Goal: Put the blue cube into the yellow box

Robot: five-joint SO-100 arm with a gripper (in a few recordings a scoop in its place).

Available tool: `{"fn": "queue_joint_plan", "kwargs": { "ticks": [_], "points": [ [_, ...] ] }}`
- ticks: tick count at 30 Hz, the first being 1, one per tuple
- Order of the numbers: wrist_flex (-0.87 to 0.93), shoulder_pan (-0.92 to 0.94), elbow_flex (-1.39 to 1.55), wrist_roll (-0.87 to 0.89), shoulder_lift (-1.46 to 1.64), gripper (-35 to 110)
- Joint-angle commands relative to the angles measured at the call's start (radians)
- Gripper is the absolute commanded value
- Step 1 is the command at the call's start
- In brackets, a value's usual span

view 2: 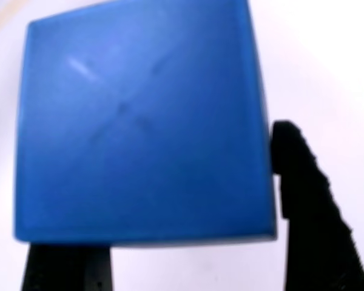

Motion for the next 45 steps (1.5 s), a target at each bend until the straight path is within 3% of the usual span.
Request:
{"fn": "queue_joint_plan", "kwargs": {
  "ticks": [1, 13, 23, 31, 45],
  "points": [
    [0.026, 0.132, 0.055, -0.003, 0.273, 13],
    [0.048, 0.554, 0.282, -0.021, 0.425, 13],
    [0.078, 0.77, 0.371, -0.002, 0.428, 13],
    [0.089, 0.822, 0.445, 0.054, 0.422, 13],
    [0.33, 0.822, 0.476, 0.092, 0.449, 13]
  ]
}}
